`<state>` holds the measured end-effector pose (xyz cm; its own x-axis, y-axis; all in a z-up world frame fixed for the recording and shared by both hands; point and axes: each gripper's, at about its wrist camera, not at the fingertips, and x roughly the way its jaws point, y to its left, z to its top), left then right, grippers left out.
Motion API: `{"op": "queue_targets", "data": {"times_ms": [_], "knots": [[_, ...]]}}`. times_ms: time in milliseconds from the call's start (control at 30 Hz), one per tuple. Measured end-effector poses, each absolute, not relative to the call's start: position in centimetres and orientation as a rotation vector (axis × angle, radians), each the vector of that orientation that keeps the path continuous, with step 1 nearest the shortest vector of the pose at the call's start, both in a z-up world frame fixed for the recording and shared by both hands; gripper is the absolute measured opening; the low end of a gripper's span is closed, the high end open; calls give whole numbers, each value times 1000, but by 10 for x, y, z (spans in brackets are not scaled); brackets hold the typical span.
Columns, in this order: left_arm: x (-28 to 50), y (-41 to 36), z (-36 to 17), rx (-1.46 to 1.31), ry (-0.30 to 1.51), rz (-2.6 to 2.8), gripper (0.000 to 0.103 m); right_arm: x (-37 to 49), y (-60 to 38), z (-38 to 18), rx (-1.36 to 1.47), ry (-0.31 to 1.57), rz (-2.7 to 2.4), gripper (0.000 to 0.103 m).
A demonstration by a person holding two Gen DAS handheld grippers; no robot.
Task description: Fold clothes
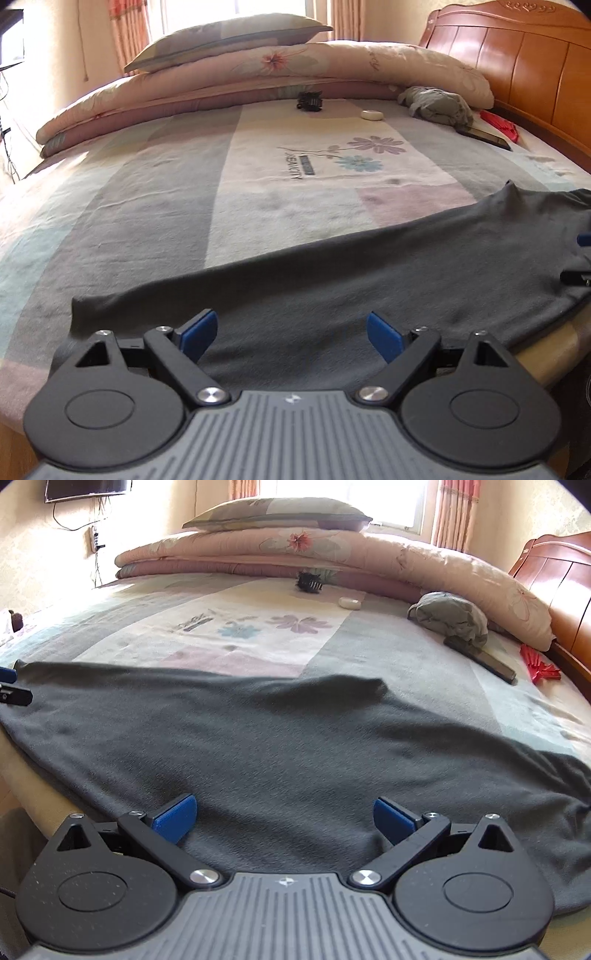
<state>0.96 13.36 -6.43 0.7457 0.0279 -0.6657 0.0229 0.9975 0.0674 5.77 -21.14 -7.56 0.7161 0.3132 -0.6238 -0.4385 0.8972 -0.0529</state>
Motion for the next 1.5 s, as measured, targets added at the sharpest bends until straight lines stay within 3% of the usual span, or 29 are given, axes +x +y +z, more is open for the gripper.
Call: {"op": "queue_targets", "data": {"times_ms": [233, 367, 633, 833, 1033, 1233, 1500], "knots": [[19, 131, -86, -7, 802, 6, 92, 113, -285, -67, -169, 645, 223, 103], [14, 134, -88, -24, 799, 17, 92, 135, -323, -88, -138, 732, 190, 103], [16, 132, -85, -6, 812, 35, 95, 80, -364, -95, -91, 708, 179, 103], [24, 114, -66, 42, 757, -19, 95, 86, -341, -84, -131, 705, 218, 103], [17, 112, -89, 17, 800, -11, 95, 74, -332, -96, -89, 681, 274, 103], [5, 116, -75, 41, 821, 40, 95, 55, -327, -84, -133, 684, 265, 103], [28, 55, -64, 80, 707, -133, 95, 70, -247, -79, -152, 654, 396, 103]]}}
